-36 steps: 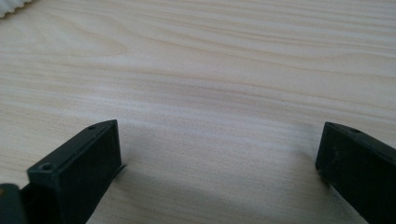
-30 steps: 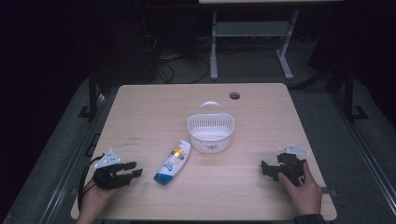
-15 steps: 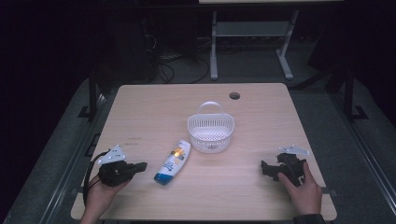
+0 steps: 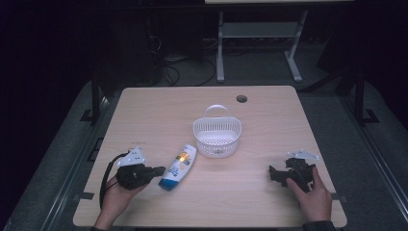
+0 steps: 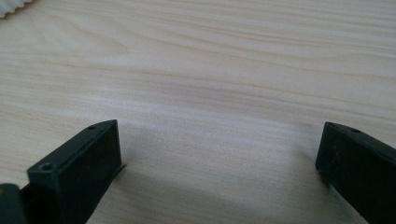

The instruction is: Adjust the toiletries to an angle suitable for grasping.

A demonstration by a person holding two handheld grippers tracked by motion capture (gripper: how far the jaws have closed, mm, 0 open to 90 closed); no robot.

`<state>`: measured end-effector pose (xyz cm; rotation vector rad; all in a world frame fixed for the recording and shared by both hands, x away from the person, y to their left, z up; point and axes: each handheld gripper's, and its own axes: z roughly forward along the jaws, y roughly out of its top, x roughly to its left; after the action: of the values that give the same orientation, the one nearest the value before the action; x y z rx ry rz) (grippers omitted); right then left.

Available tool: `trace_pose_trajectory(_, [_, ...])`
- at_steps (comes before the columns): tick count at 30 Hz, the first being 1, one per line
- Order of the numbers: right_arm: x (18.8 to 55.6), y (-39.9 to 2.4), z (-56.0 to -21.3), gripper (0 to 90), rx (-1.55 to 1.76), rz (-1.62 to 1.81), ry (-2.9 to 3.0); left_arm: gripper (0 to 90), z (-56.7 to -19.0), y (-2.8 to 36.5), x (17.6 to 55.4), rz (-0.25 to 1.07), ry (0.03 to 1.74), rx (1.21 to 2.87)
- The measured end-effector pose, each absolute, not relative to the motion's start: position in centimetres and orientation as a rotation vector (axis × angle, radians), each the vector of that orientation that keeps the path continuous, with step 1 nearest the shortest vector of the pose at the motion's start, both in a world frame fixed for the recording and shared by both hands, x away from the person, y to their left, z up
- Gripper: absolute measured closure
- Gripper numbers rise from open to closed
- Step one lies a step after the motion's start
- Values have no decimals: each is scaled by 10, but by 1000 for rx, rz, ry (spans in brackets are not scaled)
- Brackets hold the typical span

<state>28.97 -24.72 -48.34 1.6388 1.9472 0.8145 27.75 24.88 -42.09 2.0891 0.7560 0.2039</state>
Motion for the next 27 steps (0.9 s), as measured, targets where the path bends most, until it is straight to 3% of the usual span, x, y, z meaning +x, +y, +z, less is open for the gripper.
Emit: trace_pose_trajectory(27, [290,-247,-483,0,1639,815,1948,897,-441,204,273,122,661,2188])
